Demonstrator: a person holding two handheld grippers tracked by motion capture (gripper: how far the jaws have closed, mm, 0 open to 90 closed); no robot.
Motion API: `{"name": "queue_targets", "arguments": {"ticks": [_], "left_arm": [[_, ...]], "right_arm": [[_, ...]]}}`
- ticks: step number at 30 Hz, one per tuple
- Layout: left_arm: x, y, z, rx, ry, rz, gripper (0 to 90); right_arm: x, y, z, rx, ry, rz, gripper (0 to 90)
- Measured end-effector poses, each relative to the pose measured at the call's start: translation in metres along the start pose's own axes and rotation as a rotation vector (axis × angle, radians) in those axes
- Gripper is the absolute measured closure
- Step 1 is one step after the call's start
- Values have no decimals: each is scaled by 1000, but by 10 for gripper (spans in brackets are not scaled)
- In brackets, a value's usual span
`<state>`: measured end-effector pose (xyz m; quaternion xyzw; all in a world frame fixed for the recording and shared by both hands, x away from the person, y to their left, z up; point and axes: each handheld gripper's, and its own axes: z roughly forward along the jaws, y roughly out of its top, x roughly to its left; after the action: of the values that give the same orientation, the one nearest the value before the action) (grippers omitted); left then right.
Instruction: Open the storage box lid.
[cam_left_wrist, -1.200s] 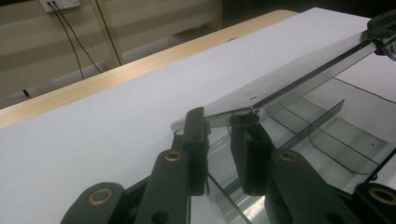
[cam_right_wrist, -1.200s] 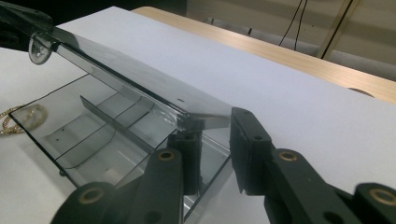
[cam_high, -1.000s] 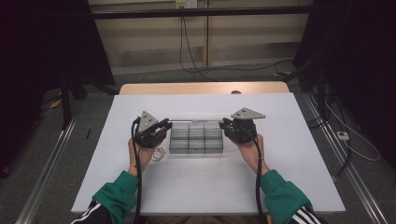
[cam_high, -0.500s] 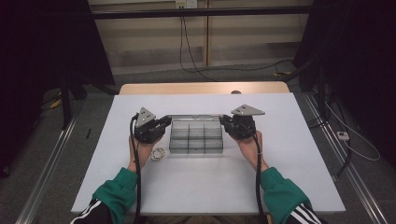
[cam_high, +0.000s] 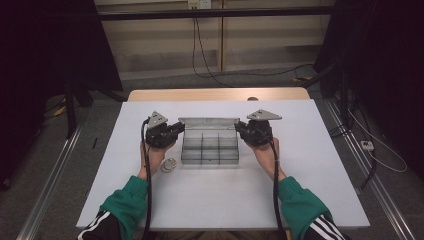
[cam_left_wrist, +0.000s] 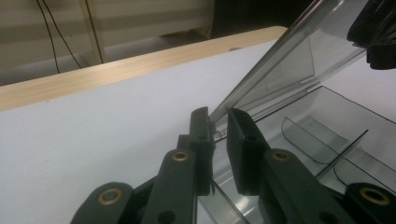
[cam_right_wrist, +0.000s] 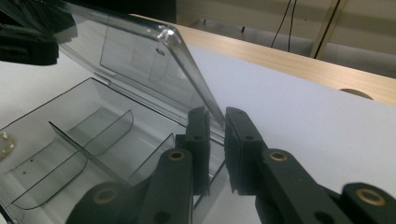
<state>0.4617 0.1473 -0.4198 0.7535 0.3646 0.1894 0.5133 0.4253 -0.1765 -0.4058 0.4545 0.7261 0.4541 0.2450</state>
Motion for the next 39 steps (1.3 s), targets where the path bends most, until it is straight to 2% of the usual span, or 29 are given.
{"name": "queue_targets", "arguments": {"ticks": [3,4,12,16,20,25,35,39], "left_arm": [[2,0,2,-3,-10,-14,801],[3,0,3,5,-10,-5,799],[6,0,12,27,10,-2,799],[10,0,15,27,-4,-24,799],[8,0,16,33,13,-19,805],[9,-1,16,28,8,-29,817],[8,-2,18,27,19,-34,825],[6,-3,22,56,45,-5,807]], "right_arm": [[-1,0,2,0,-2,2,814],[-2,0,2,3,-3,3,816],[-6,1,9,8,-9,21,828],[-5,1,14,20,-31,-2,829],[-6,0,18,29,-34,2,831],[-8,0,21,28,-32,15,832],[-7,-1,24,35,-46,10,832],[-7,-2,25,41,-52,5,837]]}}
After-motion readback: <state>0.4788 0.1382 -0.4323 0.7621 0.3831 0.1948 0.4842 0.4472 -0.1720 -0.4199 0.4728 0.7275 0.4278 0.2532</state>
